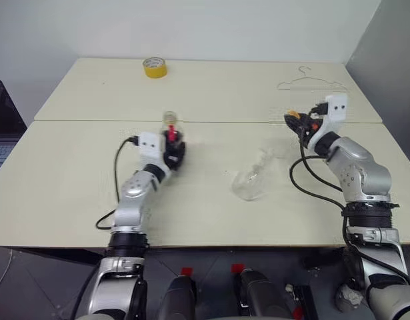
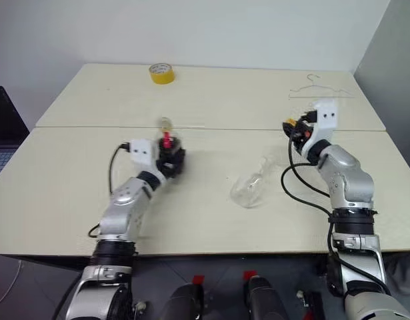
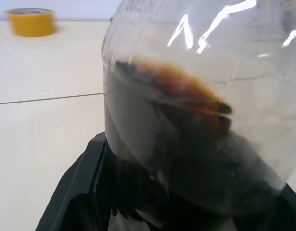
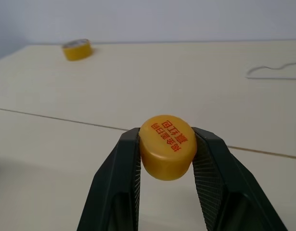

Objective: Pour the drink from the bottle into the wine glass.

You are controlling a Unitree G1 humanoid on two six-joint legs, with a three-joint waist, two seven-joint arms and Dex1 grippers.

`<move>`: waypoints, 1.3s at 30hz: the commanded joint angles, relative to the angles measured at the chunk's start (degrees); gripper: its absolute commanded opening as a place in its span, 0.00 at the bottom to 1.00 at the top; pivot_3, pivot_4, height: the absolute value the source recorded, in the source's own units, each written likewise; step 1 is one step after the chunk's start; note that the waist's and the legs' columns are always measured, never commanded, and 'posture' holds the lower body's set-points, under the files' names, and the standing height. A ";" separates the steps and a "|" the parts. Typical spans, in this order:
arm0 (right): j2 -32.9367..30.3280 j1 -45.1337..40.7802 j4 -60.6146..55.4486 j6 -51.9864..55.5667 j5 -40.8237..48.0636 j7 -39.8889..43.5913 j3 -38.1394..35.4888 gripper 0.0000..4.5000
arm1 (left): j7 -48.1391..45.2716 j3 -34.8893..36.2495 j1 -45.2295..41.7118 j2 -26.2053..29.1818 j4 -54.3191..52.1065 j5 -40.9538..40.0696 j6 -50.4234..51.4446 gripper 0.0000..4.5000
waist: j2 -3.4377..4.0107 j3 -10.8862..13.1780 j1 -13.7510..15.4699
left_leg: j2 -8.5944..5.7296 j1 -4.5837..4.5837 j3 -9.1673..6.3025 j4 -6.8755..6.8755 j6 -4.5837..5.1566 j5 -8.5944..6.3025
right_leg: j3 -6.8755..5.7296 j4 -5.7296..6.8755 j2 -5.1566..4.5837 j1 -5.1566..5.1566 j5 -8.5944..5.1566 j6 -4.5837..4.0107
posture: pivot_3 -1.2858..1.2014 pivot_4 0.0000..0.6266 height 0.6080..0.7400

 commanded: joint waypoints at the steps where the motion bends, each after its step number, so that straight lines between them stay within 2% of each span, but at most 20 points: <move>1: -1.45 -0.27 2.75 -4.41 -2.28 -1.86 -2.30 0.27 | 0.48 2.35 -0.96 2.17 0.64 -0.25 -2.64 0.62 | 0.00 0.00 0.10 | -0.02 -0.02 0.01 0.01 0.00 0.00 | 0.00 -0.01 -0.03 0.00 0.01 0.01 | 0.52 0.24 1.00; 16: -3.39 -0.70 19.60 -8.52 -9.74 -12.19 -4.10 0.27 | 2.02 10.74 -1.02 7.62 10.47 -3.80 -8.34 0.62 | 0.00 0.00 0.01 | -0.01 0.05 0.05 0.04 0.00 0.00 | 0.05 0.04 -0.03 0.02 0.04 0.05 | 0.52 0.24 1.00; 21: -3.59 -0.14 24.05 -9.81 -9.48 -12.01 -5.04 0.27 | 2.26 11.84 -0.23 7.69 11.89 -4.56 -10.55 0.62 | 0.00 0.00 0.01 | -0.01 0.05 0.08 0.03 0.00 0.00 | 0.08 0.02 -0.03 0.02 0.05 0.05 | 0.52 0.24 1.00; 23: -3.44 0.07 25.02 -10.08 -9.40 -11.71 -5.16 0.44 | 2.68 12.09 0.36 7.31 11.74 -4.72 -11.03 0.62 | 0.00 0.00 -0.03 | -0.01 0.05 0.09 0.03 0.00 0.00 | 0.09 0.02 -0.03 0.02 0.05 0.05 | 0.52 0.24 1.00; 28: -3.40 0.36 25.86 -10.66 -9.51 -11.14 -4.75 0.79 | 3.25 11.79 1.14 7.09 11.23 -4.97 -11.42 0.62 | 0.00 0.00 -0.07 | -0.01 0.11 0.09 0.03 0.00 0.00 | 0.11 0.05 -0.02 0.05 0.05 0.06 | 0.52 0.24 1.00; 34: -3.56 0.40 25.37 -10.98 -10.23 -11.26 -4.25 0.79 | 3.74 11.86 1.43 7.29 10.78 -5.15 -11.30 0.62 | 0.00 0.00 -0.09 | -0.01 0.19 0.13 0.03 0.00 0.00 | 0.15 0.07 -0.02 0.11 0.05 0.06 | 0.52 0.24 1.00; 38: -3.53 -0.17 23.75 -10.04 -10.29 -11.04 -4.52 0.99 | 4.04 12.19 1.56 7.49 10.52 -5.47 -11.17 0.62 | -0.01 0.00 -0.13 | -0.01 0.21 0.14 0.03 0.00 0.00 | 0.17 0.07 -0.02 0.11 0.05 0.07 | 0.52 0.24 1.00; 39: -3.52 -0.25 23.52 -9.92 -10.34 -11.02 -4.51 0.99 | 4.12 12.20 1.60 7.51 10.49 -5.53 -11.14 0.62 | 0.00 0.00 -0.16 | -0.01 0.21 0.15 0.03 0.00 0.00 | 0.18 0.07 -0.02 0.11 0.05 0.07 | 0.52 0.24 1.00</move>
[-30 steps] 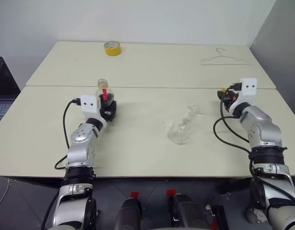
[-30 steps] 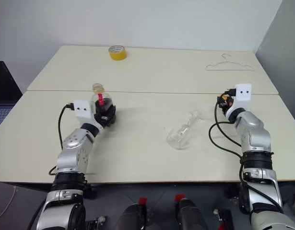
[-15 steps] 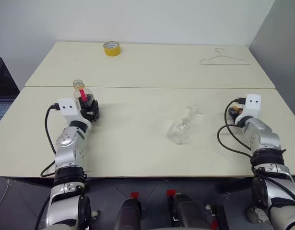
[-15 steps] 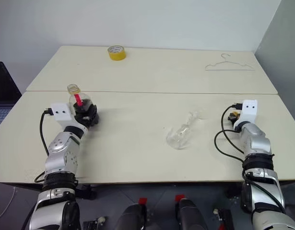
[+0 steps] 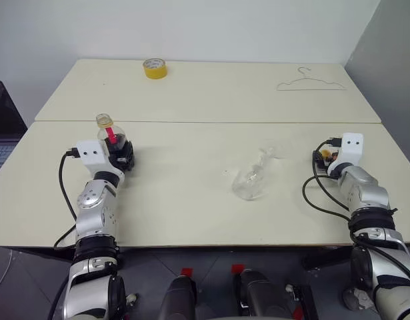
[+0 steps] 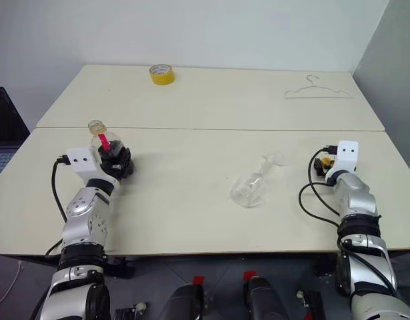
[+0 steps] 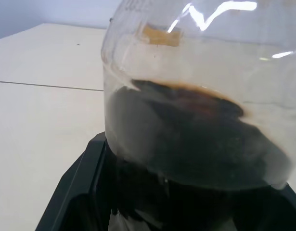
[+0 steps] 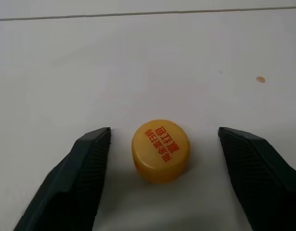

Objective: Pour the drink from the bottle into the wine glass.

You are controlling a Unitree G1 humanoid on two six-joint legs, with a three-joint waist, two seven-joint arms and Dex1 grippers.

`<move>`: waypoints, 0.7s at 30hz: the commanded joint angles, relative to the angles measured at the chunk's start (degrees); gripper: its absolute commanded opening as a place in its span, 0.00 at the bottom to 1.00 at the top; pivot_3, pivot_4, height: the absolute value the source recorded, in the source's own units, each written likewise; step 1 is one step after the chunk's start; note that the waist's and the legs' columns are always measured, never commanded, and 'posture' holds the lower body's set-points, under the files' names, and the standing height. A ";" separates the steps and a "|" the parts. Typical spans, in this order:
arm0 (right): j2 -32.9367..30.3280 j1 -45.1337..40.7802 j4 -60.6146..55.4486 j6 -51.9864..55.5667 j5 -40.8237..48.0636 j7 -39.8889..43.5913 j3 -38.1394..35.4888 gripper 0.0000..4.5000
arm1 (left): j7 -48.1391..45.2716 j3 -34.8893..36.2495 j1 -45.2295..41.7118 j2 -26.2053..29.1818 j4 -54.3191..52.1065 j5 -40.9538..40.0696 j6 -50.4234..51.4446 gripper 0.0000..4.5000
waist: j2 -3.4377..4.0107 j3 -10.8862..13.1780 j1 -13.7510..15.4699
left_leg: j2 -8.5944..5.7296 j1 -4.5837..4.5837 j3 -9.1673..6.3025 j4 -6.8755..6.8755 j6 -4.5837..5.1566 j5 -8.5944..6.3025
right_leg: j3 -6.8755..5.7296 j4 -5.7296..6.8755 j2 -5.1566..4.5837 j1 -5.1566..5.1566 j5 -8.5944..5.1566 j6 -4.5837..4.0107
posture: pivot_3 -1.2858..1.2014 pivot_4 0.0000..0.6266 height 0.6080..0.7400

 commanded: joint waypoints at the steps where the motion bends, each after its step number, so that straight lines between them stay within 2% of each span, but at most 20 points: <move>1: -0.90 -0.48 -2.64 0.02 0.05 0.25 -0.48 0.99 | 0.76 1.41 0.60 0.88 -1.34 -0.58 0.04 0.62 | 0.00 0.00 -0.06 | 0.00 0.01 0.01 0.00 0.00 0.00 | 0.01 0.01 0.00 0.00 0.00 0.00 | 0.52 0.24 1.00; 3: -0.90 -0.74 -2.61 0.07 -0.04 0.15 -0.48 0.99 | 0.94 1.64 0.61 0.81 -1.24 -0.89 0.31 0.62 | 0.00 0.00 -0.07 | 0.00 0.01 0.01 0.00 0.00 0.00 | 0.01 0.02 0.00 0.00 0.00 0.00 | 0.52 0.24 1.00; 6: -0.98 -0.79 -2.72 0.04 -0.06 0.38 -0.45 1.00 | 1.15 1.79 0.80 0.78 -1.44 -1.16 1.04 0.78 | 0.00 0.00 -0.07 | 0.00 0.02 0.02 0.00 0.00 0.00 | 0.02 0.02 0.01 0.00 0.00 0.00 | 0.52 0.24 1.00; 9: -1.02 -0.73 -2.83 0.01 -0.08 0.50 -0.43 1.00 | 1.30 1.73 1.08 0.83 -1.78 -1.21 2.04 0.99 | 0.00 0.00 -0.07 | -0.01 0.00 0.02 0.00 0.00 0.00 | 0.03 0.01 0.00 0.00 0.00 0.00 | 0.52 0.24 1.00; 21: -1.23 -2.12 -4.72 -0.50 0.72 2.87 -0.44 1.00 | -0.73 1.51 3.24 2.19 -3.84 -1.79 3.60 0.99 | 0.00 0.00 -0.16 | -0.01 0.00 0.03 -0.01 0.00 0.00 | 0.05 0.01 0.00 -0.01 0.00 0.01 | 0.52 0.24 1.00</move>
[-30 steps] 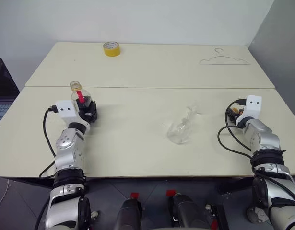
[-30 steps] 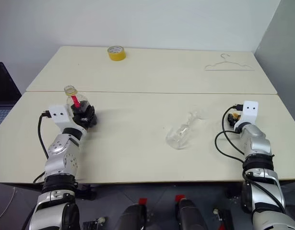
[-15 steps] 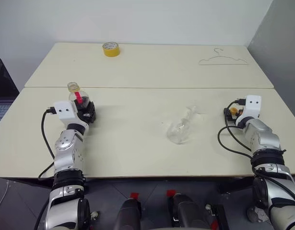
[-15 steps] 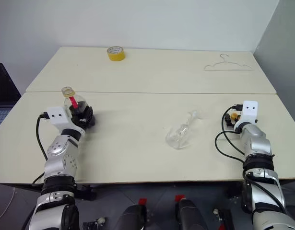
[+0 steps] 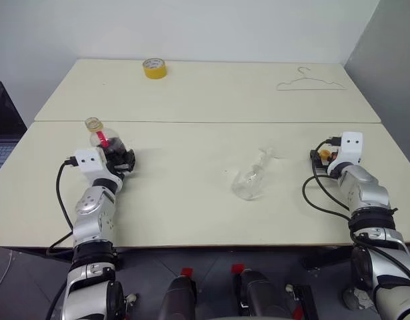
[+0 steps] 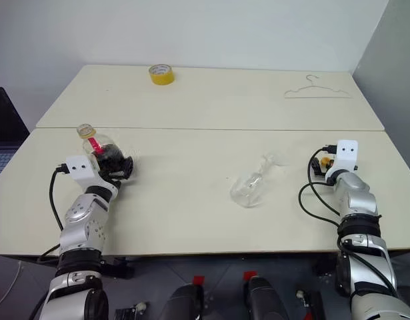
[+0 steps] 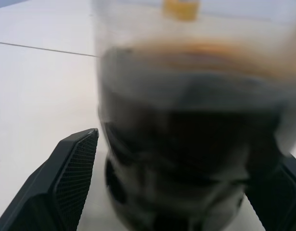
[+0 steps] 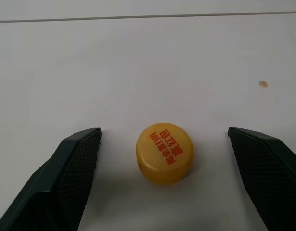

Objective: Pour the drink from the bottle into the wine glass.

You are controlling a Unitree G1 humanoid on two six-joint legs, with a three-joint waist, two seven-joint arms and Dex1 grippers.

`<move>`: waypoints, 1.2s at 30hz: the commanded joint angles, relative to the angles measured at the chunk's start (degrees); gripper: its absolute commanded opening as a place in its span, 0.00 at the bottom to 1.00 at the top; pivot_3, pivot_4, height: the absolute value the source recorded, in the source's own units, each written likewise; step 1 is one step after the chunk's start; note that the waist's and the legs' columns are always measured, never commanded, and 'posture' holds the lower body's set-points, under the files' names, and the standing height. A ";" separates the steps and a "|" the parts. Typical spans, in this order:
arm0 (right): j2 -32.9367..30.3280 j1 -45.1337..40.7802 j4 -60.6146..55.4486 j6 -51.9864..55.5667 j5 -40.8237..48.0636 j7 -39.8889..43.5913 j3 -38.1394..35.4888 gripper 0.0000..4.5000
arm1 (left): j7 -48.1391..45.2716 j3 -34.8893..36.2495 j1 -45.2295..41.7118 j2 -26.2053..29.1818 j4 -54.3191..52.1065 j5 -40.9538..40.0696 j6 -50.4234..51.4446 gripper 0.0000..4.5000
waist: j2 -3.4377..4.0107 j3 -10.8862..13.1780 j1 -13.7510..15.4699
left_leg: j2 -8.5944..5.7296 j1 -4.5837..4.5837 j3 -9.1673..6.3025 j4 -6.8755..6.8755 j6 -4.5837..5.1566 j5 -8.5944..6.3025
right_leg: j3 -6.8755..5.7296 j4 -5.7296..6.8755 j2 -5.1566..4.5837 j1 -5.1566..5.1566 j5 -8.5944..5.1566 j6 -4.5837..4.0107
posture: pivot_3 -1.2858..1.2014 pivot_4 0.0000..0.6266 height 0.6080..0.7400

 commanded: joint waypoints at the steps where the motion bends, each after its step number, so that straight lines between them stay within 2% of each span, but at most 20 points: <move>1: -1.28 -2.16 -3.36 -0.69 0.78 1.70 -0.50 1.00 | -1.87 0.59 0.64 2.03 -3.39 -0.55 -0.08 0.99 | 0.00 0.00 -0.07 | 0.00 0.00 0.00 0.00 0.00 0.00 | -0.01 0.00 0.00 0.00 0.00 0.00 | 0.52 0.24 1.00; 13: -2.00 -3.13 -3.88 -0.43 -0.21 3.27 0.03 1.00 | -5.98 1.01 4.95 4.69 -8.71 -1.81 1.63 0.99 | 0.00 0.00 -0.04 | 0.01 -0.01 -0.01 0.00 0.00 0.00 | -0.01 0.00 -0.01 0.00 0.00 -0.01 | 0.52 0.24 1.00; 21: -3.93 -4.34 -5.74 0.85 -0.86 7.67 2.66 1.00 | -10.53 2.25 8.82 7.81 -12.52 -3.46 2.63 0.99 | 0.00 0.00 -0.03 | 0.02 0.02 0.00 0.00 0.00 0.00 | -0.01 0.01 0.00 0.00 0.00 -0.01 | 0.52 0.24 1.00; 28: -10.18 -4.37 -8.89 2.46 -4.29 16.05 8.52 1.00 | -13.73 3.65 12.99 11.06 -19.74 -5.16 4.98 0.99 | 0.00 0.00 0.17 | 0.01 -0.02 0.01 -0.01 0.00 0.00 | -0.02 -0.05 -0.04 -0.02 0.00 0.00 | 0.52 0.24 1.00; 36: -19.40 -5.47 -13.01 -2.09 -9.18 28.41 15.48 1.00 | -18.93 10.61 22.16 15.58 -29.77 -12.08 10.67 0.99 | 0.00 0.00 0.01 | 0.05 0.02 0.03 -0.03 0.00 0.00 | -0.01 -0.06 -0.03 -0.04 -0.03 -0.03 | 0.52 0.24 1.00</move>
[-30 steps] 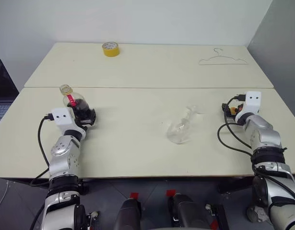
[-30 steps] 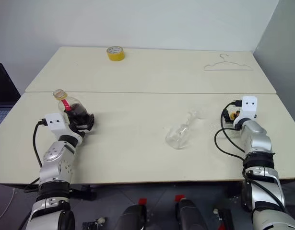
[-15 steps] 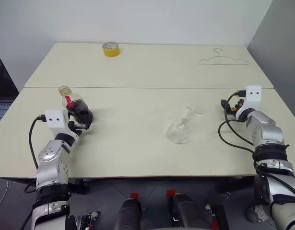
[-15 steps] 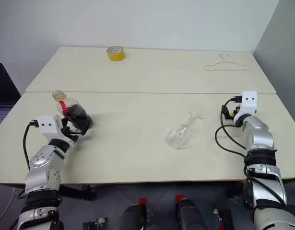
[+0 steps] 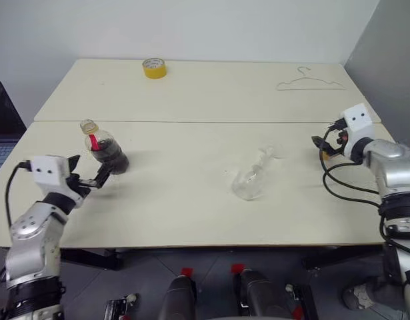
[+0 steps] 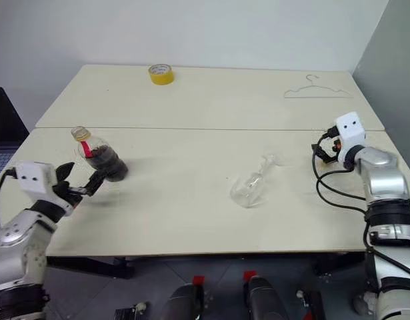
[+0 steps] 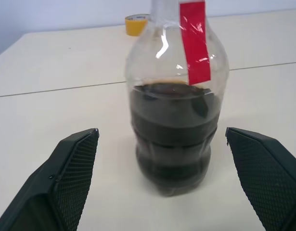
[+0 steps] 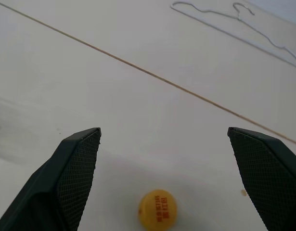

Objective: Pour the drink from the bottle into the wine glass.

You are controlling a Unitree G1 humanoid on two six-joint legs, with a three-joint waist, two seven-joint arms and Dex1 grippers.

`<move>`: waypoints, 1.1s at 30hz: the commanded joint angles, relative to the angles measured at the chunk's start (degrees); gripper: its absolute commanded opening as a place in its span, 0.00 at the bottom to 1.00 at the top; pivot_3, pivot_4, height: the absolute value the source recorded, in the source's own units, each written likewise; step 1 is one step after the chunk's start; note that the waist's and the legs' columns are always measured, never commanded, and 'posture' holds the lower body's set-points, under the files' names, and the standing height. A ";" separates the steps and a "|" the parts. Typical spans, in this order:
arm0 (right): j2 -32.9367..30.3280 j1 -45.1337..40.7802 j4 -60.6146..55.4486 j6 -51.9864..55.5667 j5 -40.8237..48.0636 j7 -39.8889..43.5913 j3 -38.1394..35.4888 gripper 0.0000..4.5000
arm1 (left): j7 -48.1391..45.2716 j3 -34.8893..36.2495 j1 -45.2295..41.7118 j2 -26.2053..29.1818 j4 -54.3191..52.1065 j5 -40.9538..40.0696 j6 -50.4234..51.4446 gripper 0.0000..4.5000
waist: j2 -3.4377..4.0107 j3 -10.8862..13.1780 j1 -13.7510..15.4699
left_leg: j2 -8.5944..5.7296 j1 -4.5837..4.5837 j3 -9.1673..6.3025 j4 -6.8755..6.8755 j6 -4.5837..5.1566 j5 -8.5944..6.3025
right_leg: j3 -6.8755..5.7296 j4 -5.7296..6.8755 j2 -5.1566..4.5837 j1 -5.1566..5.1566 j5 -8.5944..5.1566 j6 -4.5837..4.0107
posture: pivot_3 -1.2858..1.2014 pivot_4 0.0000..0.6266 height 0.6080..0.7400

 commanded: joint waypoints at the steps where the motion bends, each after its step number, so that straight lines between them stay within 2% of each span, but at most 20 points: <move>1: -3.97 -1.93 -4.00 -4.86 -3.17 6.03 3.14 1.00 | -3.32 4.92 3.58 2.07 -6.09 -4.82 2.56 0.99 | 0.00 0.00 0.00 | 0.00 0.02 0.01 0.01 0.00 0.00 | 0.01 0.01 0.00 0.01 0.00 0.00 | 0.52 0.24 1.00; 3: -6.26 -2.92 -5.69 -6.44 -4.13 9.99 4.72 1.00 | -7.15 8.44 7.78 3.83 -9.82 -10.52 7.51 0.99 | 0.00 0.00 -0.25 | 0.02 0.03 0.03 0.02 0.00 0.00 | 0.01 0.01 0.00 0.00 0.00 0.00 | 0.52 0.24 1.00; 5: -8.76 -3.80 -7.42 -10.48 -5.43 15.23 7.03 1.00 | -13.40 11.42 12.60 6.76 -14.71 -19.96 15.80 0.99 | 0.01 0.01 -0.60 | 0.06 0.01 0.07 0.00 0.00 0.00 | 0.00 0.00 -0.01 -0.04 -0.04 -0.05 | 0.52 0.24 1.00; 8: -11.14 -4.35 -9.33 -15.64 -7.27 22.14 10.34 1.00 | -19.20 11.38 16.63 11.49 -20.84 -26.62 22.92 0.99 | 0.03 0.02 -0.66 | 0.06 0.03 0.00 -0.04 0.00 -0.01 | -0.09 -0.02 -0.04 -0.02 -0.10 -0.15 | 0.52 0.24 1.00; 11: -11.45 -5.42 -12.25 -19.67 -8.23 28.95 13.88 1.00 | -19.44 4.22 14.78 16.38 -25.40 -23.11 25.04 0.99 | 0.03 0.02 -0.31 | 0.04 0.10 -0.09 0.01 0.00 0.00 | -0.21 -0.01 -0.04 0.05 -0.27 -0.44 | 0.52 0.24 1.00; 17: -9.76 -6.76 -15.28 -25.83 -11.58 37.72 20.60 1.00 | -15.43 -12.54 1.42 17.41 -26.10 -11.25 22.42 0.99 | 0.05 0.03 -0.10 | 0.04 0.25 -0.07 0.10 0.00 0.01 | -0.19 0.00 -0.01 0.26 -0.25 -0.42 | 0.52 0.24 1.00; 19: -8.54 -8.36 -12.82 -29.14 -13.66 38.01 22.24 1.00 | -15.12 -16.13 -2.56 16.57 -26.23 -9.11 22.02 0.99 | 0.04 0.04 -0.17 | 0.02 0.22 -0.05 0.10 -0.01 0.01 | -0.17 0.00 -0.02 0.25 -0.09 -0.14 | 0.52 0.24 1.00; 25: -3.06 -13.09 -4.87 -35.85 -17.94 35.91 24.80 1.00 | -15.68 -23.27 -8.60 15.20 -26.19 -4.34 21.14 0.99 | 0.04 0.04 -0.22 | 0.04 0.07 -0.02 -0.05 -0.01 0.00 | -0.16 0.03 -0.01 0.00 -0.11 -0.19 | 0.52 0.24 1.00; 33: 4.65 -18.56 6.03 -43.10 -22.62 31.82 27.13 1.00 | -15.51 -29.50 -12.19 11.96 -28.36 -2.75 23.28 0.99 | 0.04 0.04 -0.07 | 0.00 0.07 -0.06 0.02 -0.01 0.00 | -0.16 0.08 -0.01 0.05 -0.09 -0.16 | 0.52 0.24 1.00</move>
